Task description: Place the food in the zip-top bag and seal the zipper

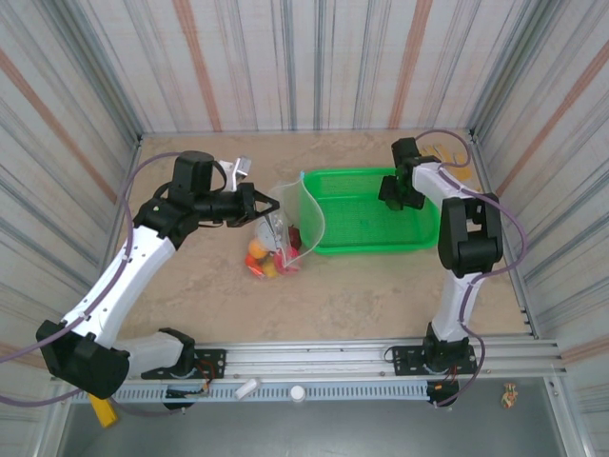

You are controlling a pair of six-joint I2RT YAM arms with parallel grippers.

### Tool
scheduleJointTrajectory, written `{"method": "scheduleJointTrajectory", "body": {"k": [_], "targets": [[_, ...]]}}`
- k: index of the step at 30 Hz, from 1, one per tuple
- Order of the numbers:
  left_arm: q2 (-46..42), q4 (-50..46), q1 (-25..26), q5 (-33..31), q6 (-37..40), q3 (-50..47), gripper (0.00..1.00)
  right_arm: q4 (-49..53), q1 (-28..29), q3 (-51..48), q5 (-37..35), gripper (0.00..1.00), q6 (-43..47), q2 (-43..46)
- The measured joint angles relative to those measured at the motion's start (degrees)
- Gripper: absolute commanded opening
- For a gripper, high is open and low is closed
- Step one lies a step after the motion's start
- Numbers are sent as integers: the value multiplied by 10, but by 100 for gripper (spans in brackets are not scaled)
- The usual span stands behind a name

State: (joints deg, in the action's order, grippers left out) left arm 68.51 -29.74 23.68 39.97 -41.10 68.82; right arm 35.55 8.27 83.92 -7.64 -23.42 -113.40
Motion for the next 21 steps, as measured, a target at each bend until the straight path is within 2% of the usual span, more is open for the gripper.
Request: {"method": "scheduleJointTrajectory", "body": {"k": [3, 8, 10, 17, 21], "targets": [[1, 0, 0, 0, 0, 0, 0, -5, -1, 0, 6, 73, -1, -14], [1, 0, 0, 0, 0, -1, 0, -17, -1, 0, 19, 54, 0, -19], [2, 0, 0, 0, 0, -3, 0, -21, -2, 0, 21, 50, 1, -19], [3, 2, 0, 0, 0, -10, 0, -26, 3, -1, 16, 48, 2, -13], [3, 2, 0, 0, 0, -11, 0, -32, 23, -15, 13, 49, 1, 30]]}}
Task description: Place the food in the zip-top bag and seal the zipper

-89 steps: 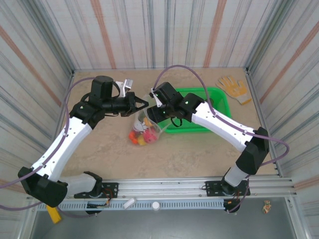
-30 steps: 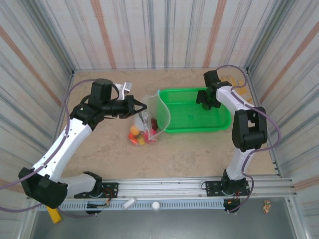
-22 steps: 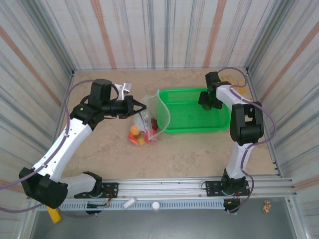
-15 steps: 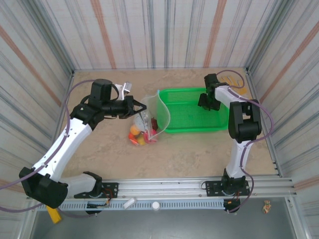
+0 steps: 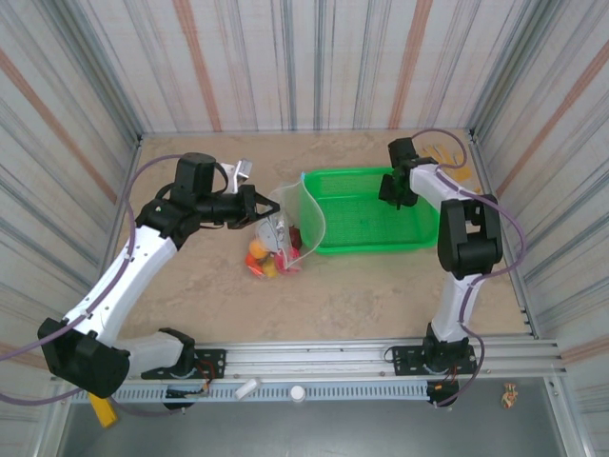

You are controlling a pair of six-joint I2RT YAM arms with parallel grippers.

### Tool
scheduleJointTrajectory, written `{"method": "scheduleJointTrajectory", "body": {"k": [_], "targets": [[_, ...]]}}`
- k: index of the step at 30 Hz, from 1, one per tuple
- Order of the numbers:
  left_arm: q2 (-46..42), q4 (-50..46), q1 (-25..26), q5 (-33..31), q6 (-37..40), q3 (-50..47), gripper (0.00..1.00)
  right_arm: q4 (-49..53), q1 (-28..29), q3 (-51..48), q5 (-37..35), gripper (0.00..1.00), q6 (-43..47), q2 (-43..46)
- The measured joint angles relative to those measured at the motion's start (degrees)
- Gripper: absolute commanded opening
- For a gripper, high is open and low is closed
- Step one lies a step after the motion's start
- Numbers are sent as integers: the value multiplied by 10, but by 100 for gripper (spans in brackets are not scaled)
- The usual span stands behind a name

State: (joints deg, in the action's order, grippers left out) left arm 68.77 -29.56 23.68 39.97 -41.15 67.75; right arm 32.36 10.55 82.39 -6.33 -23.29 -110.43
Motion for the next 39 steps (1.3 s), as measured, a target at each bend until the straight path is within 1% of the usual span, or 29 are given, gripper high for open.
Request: {"method": "scheduleJointTrajectory", "body": {"k": [8, 13, 19, 25, 31, 34, 39], "targets": [[-3, -2, 0, -2, -7, 0, 0, -2, 100, -19, -2, 50, 2, 145], [-9, -5, 0, -9, -11, 0, 0, 6, 146, -24, 19, 50, 12, 227], [-29, -16, 0, -22, -15, 0, 0, 26, 218, -5, 59, 49, 39, 296], [-37, -37, 0, -32, -15, 9, 0, 28, 272, 30, 132, 50, 47, 334], [-37, -37, 0, -38, -20, 11, 0, 24, 338, 56, 200, 50, 62, 337], [-37, -37, 0, -38, -23, 12, 0, 26, 357, 58, 213, 50, 67, 336], [-28, -37, 0, -38, -24, 28, 0, 43, 389, 58, 212, 50, 79, 321]]}}
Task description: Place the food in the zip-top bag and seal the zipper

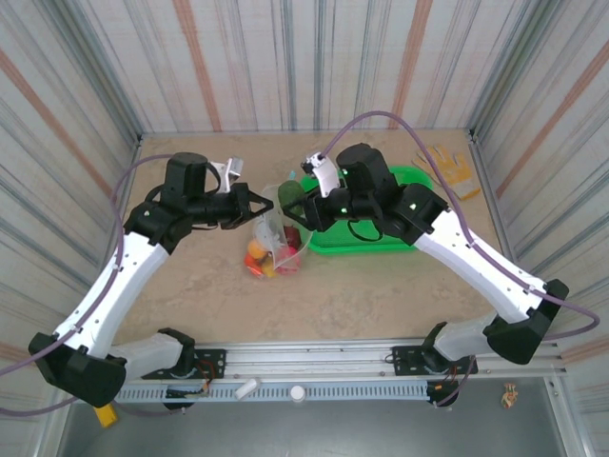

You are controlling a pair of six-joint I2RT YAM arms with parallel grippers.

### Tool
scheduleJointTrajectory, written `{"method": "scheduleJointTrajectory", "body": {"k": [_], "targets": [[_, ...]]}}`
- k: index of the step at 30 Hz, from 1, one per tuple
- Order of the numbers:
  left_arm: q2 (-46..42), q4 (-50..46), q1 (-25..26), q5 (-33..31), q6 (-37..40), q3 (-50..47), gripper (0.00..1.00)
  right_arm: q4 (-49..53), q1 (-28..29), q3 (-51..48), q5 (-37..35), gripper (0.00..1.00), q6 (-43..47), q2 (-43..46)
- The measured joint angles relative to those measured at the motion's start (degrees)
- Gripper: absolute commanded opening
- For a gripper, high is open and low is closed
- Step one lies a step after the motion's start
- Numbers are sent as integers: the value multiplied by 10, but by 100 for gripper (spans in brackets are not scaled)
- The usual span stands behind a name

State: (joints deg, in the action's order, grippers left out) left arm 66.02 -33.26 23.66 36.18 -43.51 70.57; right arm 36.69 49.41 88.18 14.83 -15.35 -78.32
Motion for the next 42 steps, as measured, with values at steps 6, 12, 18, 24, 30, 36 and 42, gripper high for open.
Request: {"method": "scheduleJointTrajectory", "body": {"k": [6, 12, 18, 24, 30, 36, 42], "targets": [[5, 0, -1, -2, 0, 18, 0, 7, 24, -14, -30, 52, 7, -21], [5, -5, -4, 0, 1, 23, 0, 22, 32, -28, -78, 75, 10, -43], [7, -10, -4, 1, 3, 25, 0, 33, 34, -28, -105, 81, 13, -49], [9, -10, -4, 1, 3, 25, 0, 38, 32, -10, -110, 64, 21, -45], [9, -10, -5, 1, 2, 25, 0, 37, 11, -9, -105, 42, 10, 2], [9, -10, -9, 1, 2, 25, 0, 43, -33, -38, -122, 32, -18, 82], [9, -12, -9, -3, 3, 25, 0, 111, -83, -91, -167, 0, -52, 100]]}}
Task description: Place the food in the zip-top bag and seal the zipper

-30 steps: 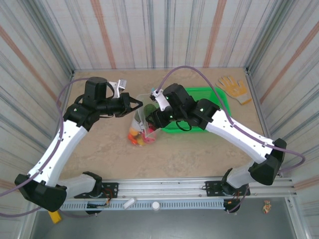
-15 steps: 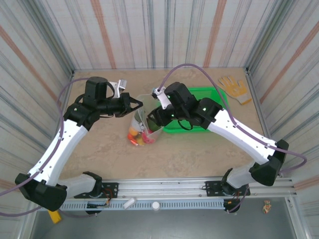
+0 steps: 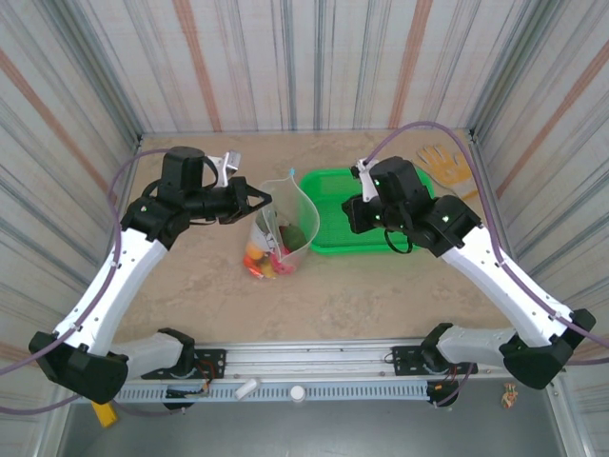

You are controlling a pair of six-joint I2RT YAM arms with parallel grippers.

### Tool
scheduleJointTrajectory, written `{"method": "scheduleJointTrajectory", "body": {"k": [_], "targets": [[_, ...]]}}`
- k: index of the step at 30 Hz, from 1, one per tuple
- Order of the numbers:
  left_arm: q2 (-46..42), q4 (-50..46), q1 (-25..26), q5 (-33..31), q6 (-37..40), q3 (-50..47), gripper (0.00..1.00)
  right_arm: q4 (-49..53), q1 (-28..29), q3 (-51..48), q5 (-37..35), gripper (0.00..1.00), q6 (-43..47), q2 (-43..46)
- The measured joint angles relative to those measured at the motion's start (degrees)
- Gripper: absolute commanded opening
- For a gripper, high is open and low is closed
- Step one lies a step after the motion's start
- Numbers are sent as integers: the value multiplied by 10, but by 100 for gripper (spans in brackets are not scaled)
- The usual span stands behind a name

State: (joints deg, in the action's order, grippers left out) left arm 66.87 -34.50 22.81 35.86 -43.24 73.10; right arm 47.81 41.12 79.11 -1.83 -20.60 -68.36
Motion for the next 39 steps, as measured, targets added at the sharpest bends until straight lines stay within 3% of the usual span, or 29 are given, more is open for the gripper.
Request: {"method": "scheduleJointTrajectory", "body": {"k": [7, 13, 18, 24, 27, 32, 39], "targets": [[0, 0, 0, 0, 7, 0, 0, 85, -45, -101, 2, 0, -31, -5], [0, 0, 0, -2, 11, 0, 0, 87, -74, -183, 17, 2, -46, -30], [0, 0, 0, -2, 11, 0, 0, 25, -118, -225, 16, 13, -48, -91], [0, 0, 0, -2, 13, 0, 0, -85, -172, -217, 3, 17, -49, -170], [0, 0, 0, -2, 15, 0, 0, -122, -202, -177, 4, 32, -51, -221], [-1, 1, 0, 2, 16, -2, 0, -157, -232, -89, 10, 37, -51, -285], [-1, 11, 0, 19, 15, -23, 0, -177, -198, -83, 71, 61, -47, -177]]}}
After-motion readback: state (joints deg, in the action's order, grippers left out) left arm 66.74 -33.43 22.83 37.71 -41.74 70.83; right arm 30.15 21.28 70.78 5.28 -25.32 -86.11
